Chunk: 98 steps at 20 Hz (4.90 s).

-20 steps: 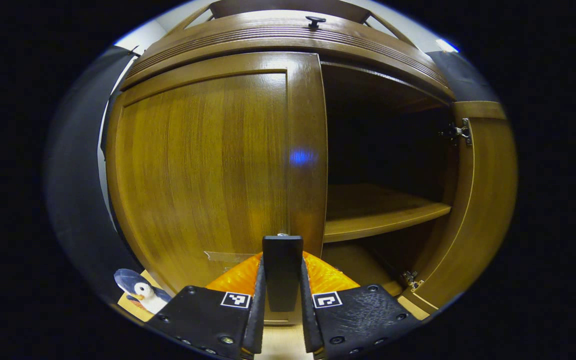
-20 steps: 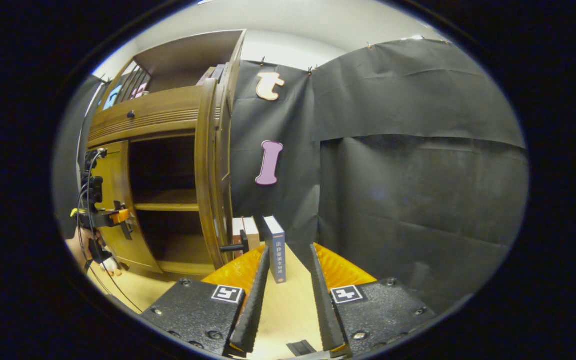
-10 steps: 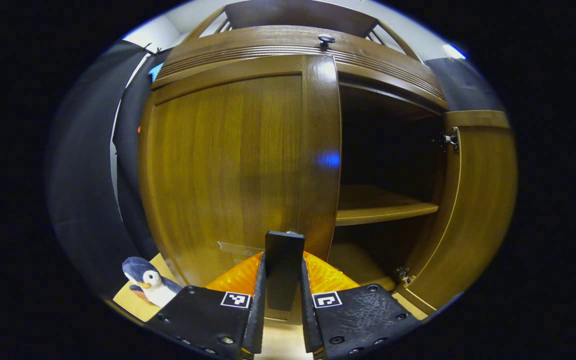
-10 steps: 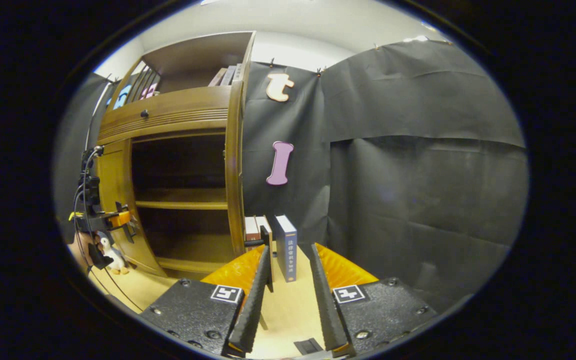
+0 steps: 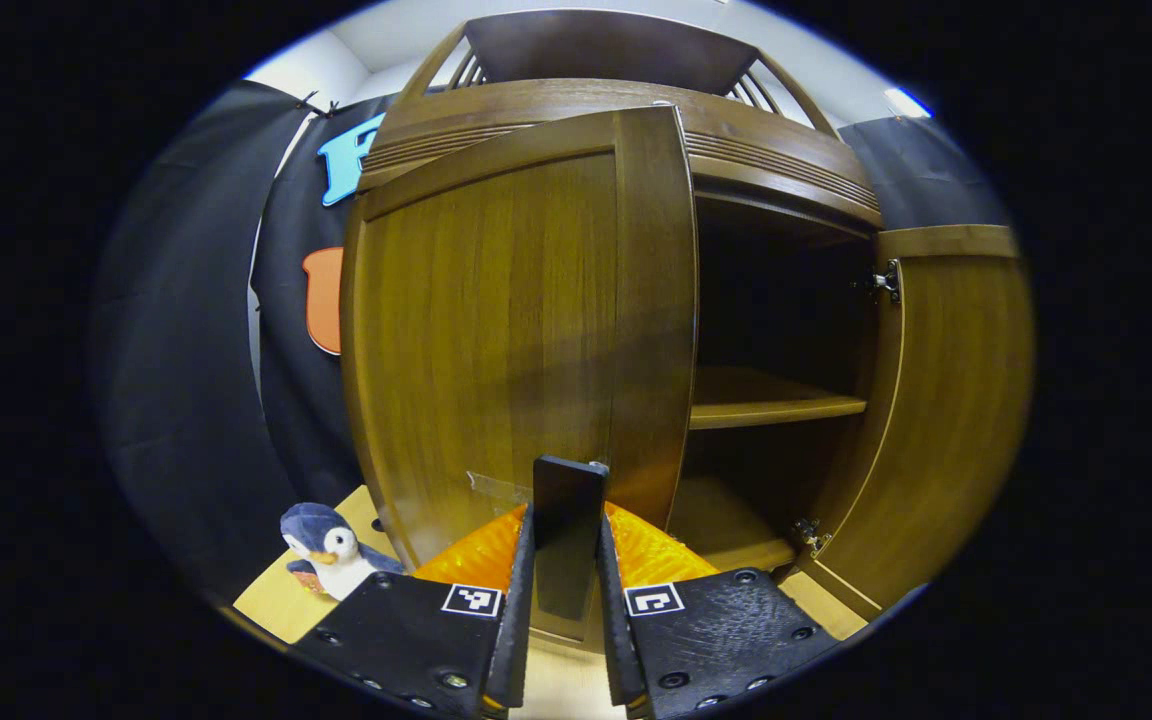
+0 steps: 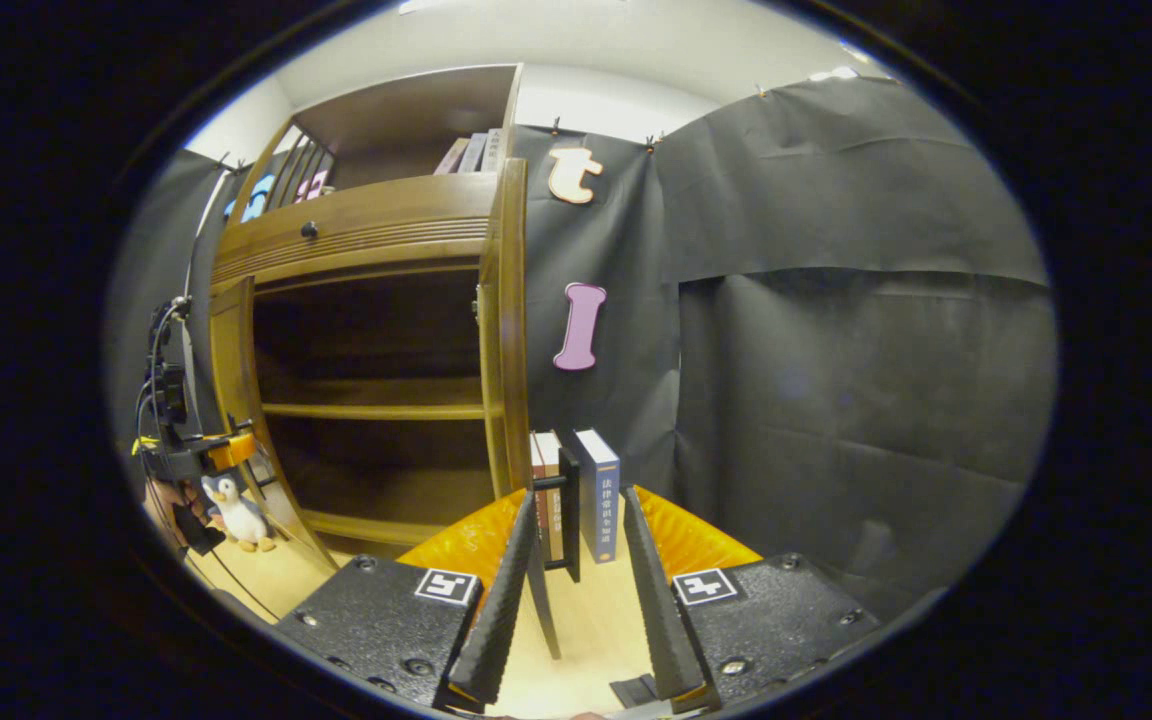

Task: Open the right door of the double-door shoe cabinet with the right hand, and open the left door with the left hand.

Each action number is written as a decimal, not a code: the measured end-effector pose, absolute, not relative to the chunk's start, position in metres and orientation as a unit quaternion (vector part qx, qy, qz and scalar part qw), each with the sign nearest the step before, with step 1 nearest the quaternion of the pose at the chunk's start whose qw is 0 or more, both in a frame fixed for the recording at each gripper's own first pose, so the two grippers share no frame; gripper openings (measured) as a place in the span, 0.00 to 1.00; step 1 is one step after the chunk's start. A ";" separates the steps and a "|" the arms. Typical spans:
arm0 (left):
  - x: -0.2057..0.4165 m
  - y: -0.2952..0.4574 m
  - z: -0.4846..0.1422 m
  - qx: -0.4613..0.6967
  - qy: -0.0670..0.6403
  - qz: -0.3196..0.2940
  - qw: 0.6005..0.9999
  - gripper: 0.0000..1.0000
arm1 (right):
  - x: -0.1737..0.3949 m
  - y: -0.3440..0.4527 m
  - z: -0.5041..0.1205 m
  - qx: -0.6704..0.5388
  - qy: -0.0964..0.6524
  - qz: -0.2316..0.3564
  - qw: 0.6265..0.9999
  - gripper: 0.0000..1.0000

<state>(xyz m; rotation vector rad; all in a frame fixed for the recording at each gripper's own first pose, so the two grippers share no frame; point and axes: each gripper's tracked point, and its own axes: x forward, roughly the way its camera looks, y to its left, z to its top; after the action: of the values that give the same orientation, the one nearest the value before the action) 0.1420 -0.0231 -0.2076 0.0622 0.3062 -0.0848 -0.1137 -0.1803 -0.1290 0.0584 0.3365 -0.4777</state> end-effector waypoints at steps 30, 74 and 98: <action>0.056 0.090 -0.190 0.047 0.148 0.088 0.984 0.18 | -0.078 -0.113 -0.126 -0.001 0.171 -0.143 0.975 0.60; -0.002 0.009 -0.044 0.031 0.023 -0.046 0.998 0.96 | 0.008 -0.007 -0.063 0.023 0.107 -0.042 0.993 0.86; 0.000 0.028 -0.030 0.046 0.000 -0.009 0.999 1.00 | 0.020 0.004 -0.056 0.017 0.094 -0.024 0.995 0.86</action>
<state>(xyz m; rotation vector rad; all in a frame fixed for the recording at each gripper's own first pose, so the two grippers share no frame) 0.0004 0.0275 -0.0298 0.0926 -0.0009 -0.0183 0.0200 0.0039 -0.0562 0.0347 0.1881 -0.0477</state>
